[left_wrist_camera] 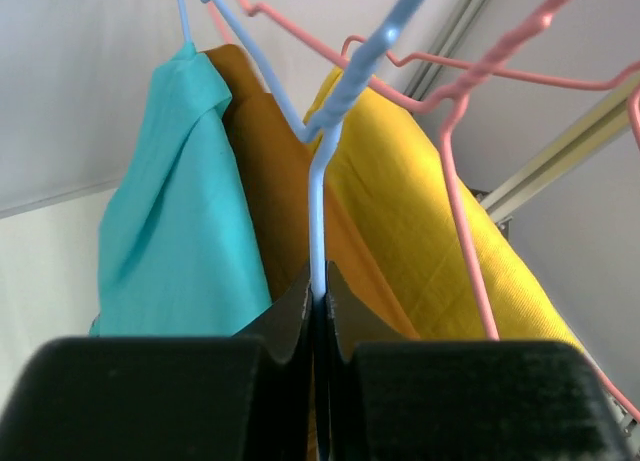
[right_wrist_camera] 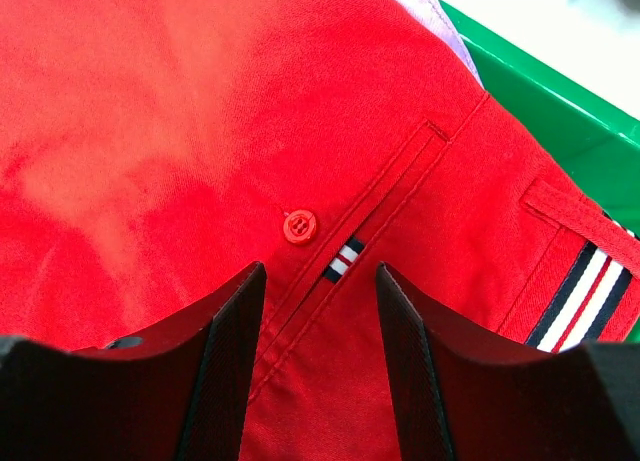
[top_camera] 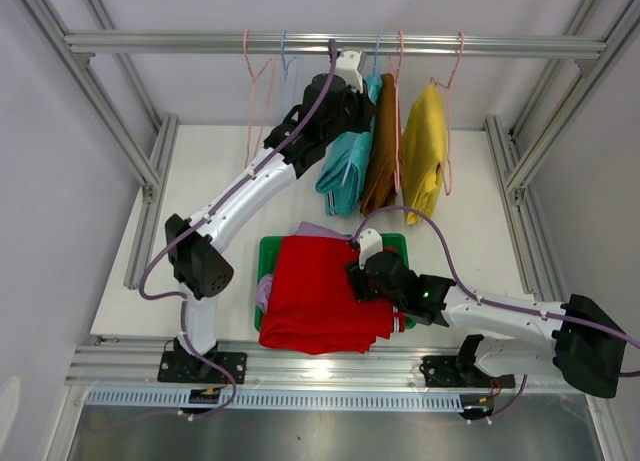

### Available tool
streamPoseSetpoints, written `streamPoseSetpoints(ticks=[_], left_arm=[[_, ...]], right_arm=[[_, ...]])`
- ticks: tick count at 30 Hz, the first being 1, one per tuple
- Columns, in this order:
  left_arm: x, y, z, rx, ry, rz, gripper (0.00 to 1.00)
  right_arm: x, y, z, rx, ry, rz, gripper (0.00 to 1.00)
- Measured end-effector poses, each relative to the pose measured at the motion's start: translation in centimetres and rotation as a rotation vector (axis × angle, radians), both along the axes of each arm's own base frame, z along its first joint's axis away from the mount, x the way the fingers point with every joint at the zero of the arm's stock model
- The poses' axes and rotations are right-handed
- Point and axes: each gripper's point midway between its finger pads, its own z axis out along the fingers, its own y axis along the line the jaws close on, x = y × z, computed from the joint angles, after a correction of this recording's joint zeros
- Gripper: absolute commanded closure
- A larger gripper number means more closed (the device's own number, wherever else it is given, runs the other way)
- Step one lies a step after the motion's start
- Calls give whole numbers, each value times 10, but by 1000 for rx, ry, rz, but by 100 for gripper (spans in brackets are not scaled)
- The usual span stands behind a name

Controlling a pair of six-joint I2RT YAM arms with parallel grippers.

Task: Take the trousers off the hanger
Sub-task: Pick up the hanger from the clothesline.

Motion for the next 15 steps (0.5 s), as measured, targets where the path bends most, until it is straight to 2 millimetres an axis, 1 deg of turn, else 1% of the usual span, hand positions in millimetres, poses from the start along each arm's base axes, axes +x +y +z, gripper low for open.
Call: streamPoseSetpoints(ticks=[1,7,15], left_arm=[[1,1,-1,-1,0,2,99],[1,2,0,-17,-21,10,99],[-4,26,4,1,-12,95,100]], right_arm=[[0,0,0,0,0,0,48],[0,0,0,0,0,0,48],[-1,1,0,3,4,6,48]])
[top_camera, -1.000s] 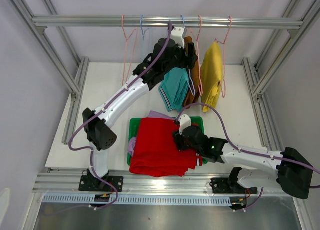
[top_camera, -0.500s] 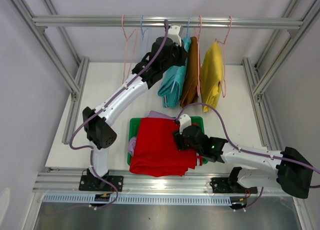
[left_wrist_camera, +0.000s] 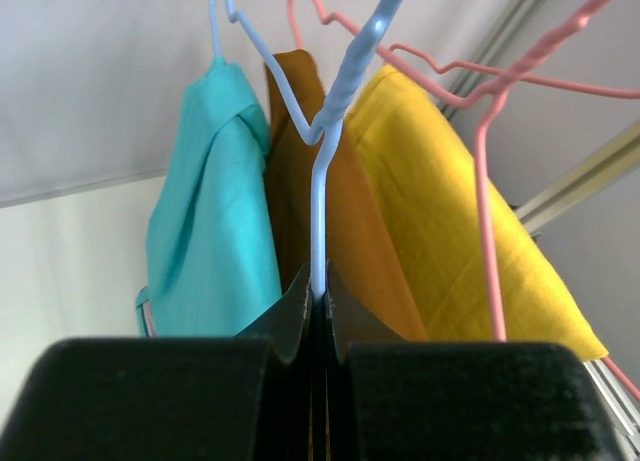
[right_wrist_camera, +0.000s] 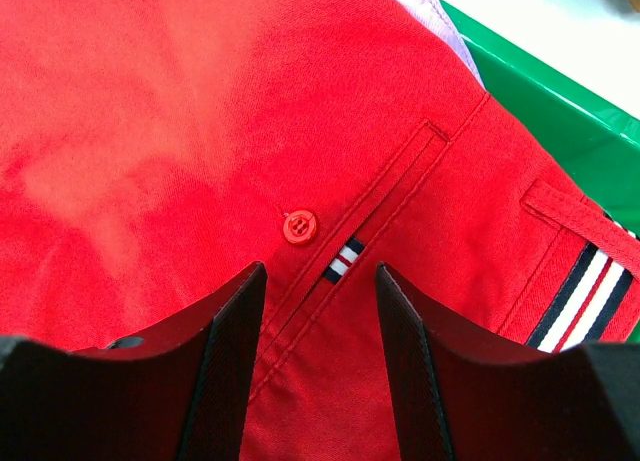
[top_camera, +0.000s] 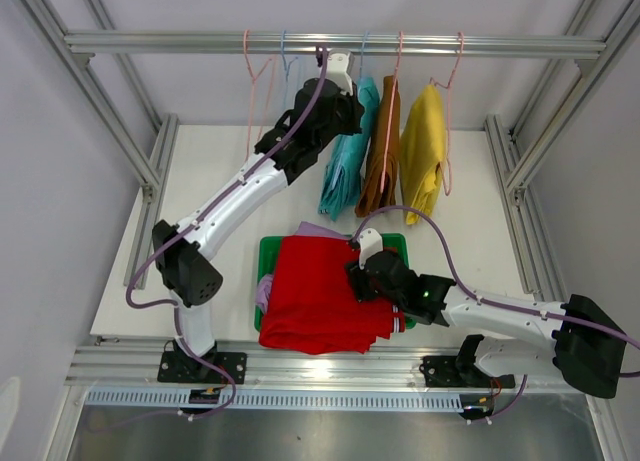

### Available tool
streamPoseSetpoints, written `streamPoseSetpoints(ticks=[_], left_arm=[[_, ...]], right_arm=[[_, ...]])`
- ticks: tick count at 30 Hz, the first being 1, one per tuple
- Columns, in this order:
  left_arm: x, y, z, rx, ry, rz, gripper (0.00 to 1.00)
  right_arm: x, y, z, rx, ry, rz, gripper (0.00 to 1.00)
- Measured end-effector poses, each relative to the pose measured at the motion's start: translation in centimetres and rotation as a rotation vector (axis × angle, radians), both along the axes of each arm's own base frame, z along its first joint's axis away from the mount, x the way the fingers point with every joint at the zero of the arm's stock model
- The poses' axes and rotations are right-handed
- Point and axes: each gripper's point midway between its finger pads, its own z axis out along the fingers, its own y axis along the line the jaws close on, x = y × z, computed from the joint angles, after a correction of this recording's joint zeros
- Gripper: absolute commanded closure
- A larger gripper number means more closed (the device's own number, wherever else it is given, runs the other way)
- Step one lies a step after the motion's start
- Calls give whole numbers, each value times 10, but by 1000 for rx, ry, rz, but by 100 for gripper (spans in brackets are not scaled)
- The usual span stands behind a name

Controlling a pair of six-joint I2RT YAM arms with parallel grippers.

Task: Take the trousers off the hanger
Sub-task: Pick up the hanger from the clothesline.

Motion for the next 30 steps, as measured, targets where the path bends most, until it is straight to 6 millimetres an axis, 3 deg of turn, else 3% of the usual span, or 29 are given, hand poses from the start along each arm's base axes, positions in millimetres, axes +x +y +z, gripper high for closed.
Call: streamPoseSetpoints(ticks=[5,14,20,25,30], left_arm=[[-3,11,4,25,17,40,100],[-9,24,51,-4,-37,71,100],[-22,33,55,33,-27,88,100],[-42,47,52,106,-23,137,100],[-63,62,52,200,-48,197,99]], right_arm=[[0,0,-1,-4,1,0,48],[-1,-1,-1,-8,5,0,49],[-3,-3,4,-7,6,3,48],[-6,-1,31,50,-23,12,45],[-7,5,74,145,-79,18,41]])
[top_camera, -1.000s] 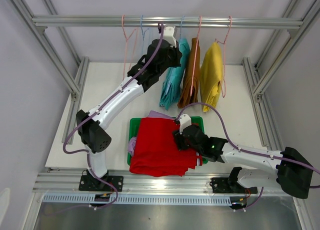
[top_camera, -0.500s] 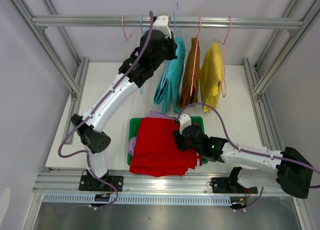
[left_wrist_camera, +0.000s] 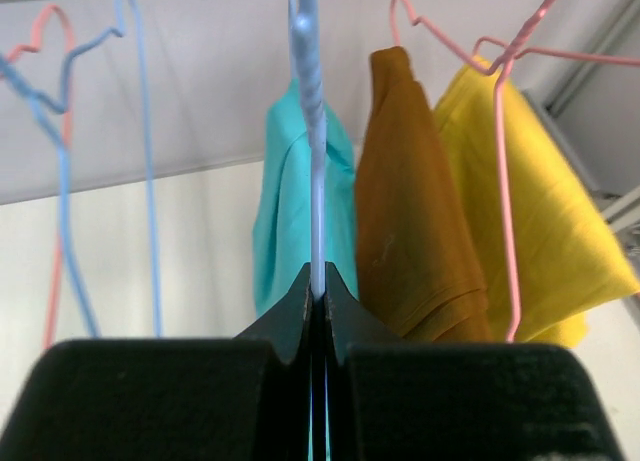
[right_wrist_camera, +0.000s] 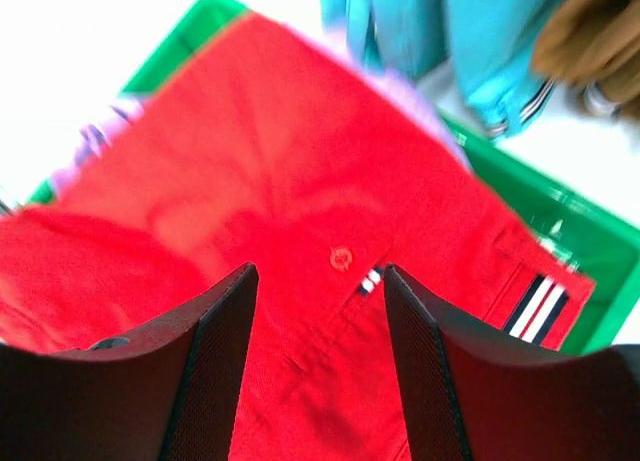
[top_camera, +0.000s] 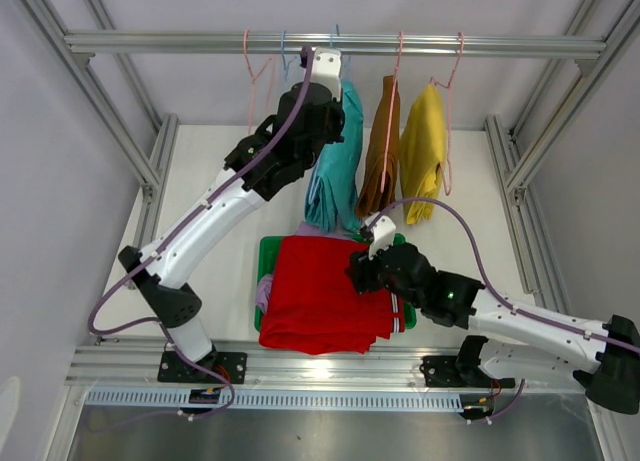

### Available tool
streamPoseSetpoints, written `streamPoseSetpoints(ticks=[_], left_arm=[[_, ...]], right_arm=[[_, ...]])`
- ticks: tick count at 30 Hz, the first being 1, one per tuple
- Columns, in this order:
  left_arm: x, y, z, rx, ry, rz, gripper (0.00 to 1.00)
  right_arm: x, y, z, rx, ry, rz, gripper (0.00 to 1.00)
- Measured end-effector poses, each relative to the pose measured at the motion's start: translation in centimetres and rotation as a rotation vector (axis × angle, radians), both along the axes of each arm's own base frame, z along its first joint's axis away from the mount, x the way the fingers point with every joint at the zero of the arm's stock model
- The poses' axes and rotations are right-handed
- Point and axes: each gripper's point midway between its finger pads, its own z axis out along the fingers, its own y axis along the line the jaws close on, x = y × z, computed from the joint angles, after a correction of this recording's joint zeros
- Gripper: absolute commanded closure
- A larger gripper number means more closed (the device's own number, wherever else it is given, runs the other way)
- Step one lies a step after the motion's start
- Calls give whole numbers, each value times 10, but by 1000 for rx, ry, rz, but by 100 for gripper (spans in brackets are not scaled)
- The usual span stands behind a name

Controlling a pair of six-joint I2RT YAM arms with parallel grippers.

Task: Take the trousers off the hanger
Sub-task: Pick up the hanger from the clothesline, then remove the trousers from the hanger.

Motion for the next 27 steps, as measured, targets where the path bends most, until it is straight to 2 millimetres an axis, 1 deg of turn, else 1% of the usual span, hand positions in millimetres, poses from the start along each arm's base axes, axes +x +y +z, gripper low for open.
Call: streamPoseSetpoints(ticks=[4,6,8,11,14,18,21,24,27], left_arm=[[-16,14,-5,72,-14,45,100],[-21,21,-9,97,-12,63,100],[-26,29,-17,121,-4,81,99],[-30,39,-36,156,23,100,99],[-33,43,-58,180,47,105,100],[-38,48,-91,217,85,105,99],[-39,48,-112,235,114,106,99],[-41,48,-125,238,129,104,100],[-44,49,-131,225,136,97,100]], right_arm=[[4,3,31,40,-40,-7,39],[5,5,42,52,-59,-13,37],[7,6,53,56,-82,-17,35],[13,8,65,47,-124,-38,30],[21,9,71,28,-165,-67,28],[32,14,70,-9,-204,-86,27],[40,22,69,-37,-225,-92,26],[48,31,70,-45,-252,-93,26],[54,38,70,-51,-282,-93,26]])
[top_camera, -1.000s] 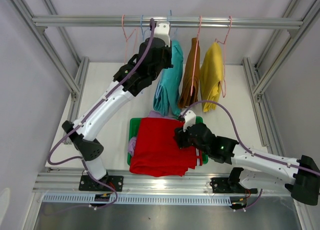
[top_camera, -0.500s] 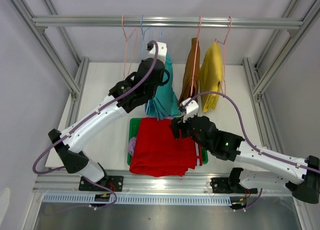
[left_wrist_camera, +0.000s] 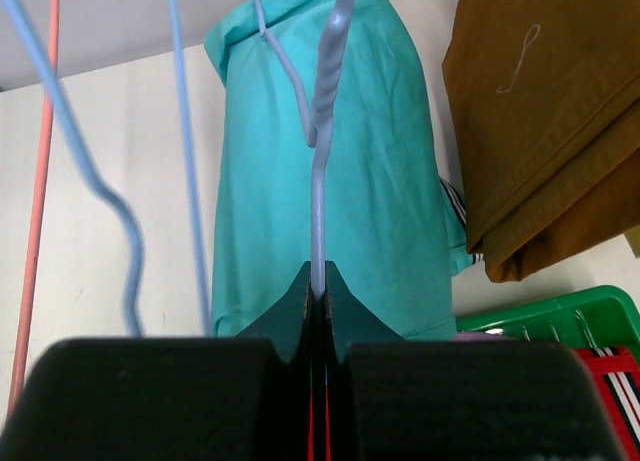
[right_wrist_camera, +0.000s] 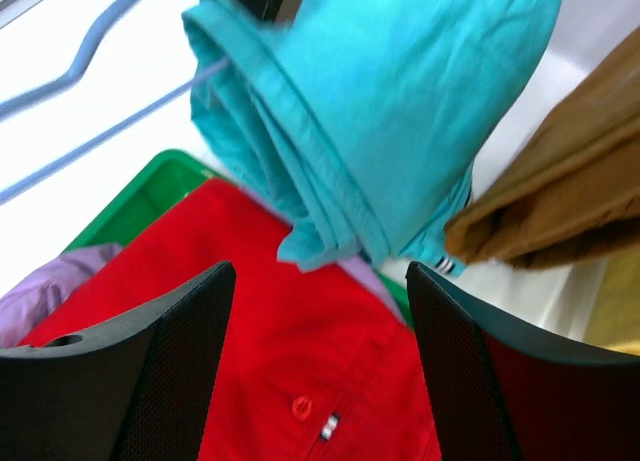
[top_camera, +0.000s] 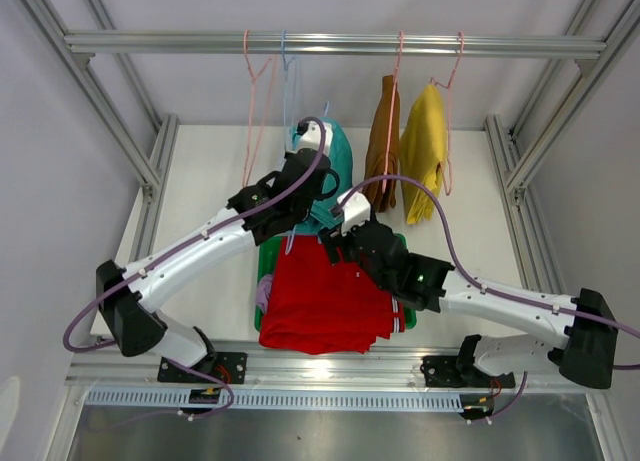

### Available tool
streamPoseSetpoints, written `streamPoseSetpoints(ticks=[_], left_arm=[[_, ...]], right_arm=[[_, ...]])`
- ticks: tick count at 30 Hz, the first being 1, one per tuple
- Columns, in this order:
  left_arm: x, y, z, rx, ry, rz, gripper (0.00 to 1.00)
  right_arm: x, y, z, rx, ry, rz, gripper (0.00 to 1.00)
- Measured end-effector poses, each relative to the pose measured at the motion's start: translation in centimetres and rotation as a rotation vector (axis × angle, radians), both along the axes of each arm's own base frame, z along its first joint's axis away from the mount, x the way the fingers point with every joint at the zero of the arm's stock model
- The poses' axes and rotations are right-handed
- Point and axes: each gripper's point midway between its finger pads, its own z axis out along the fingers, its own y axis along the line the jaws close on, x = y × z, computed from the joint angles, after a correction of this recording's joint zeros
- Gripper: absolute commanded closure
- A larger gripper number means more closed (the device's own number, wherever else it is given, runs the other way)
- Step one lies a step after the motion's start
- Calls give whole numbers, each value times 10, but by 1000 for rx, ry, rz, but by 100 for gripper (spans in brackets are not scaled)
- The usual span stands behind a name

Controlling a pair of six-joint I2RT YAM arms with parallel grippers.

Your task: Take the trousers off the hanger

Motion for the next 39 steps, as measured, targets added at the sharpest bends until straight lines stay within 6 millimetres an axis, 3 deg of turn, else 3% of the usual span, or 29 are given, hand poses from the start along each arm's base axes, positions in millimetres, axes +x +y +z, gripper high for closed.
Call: streamPoseSetpoints(ticks=[5,11,23,33,39], left_arm=[[-7,4,6,-38,-12,-12,100],[-15,6,22,-103,-35,-37,100],[-9,17,19,-121,-34,-10,100],[-12,13,18,-162,-19,-35,99],[-21,8,25,-214,-3,-81,100]], right_arm=[[13,12,-2,-38,-60,-3,26],[29,29,-23,-113,-97,-7,27],[52,44,-14,-93,-186,-40,27],[59,44,-2,-53,-228,-49,28],[74,24,-2,-16,-208,-107,27]])
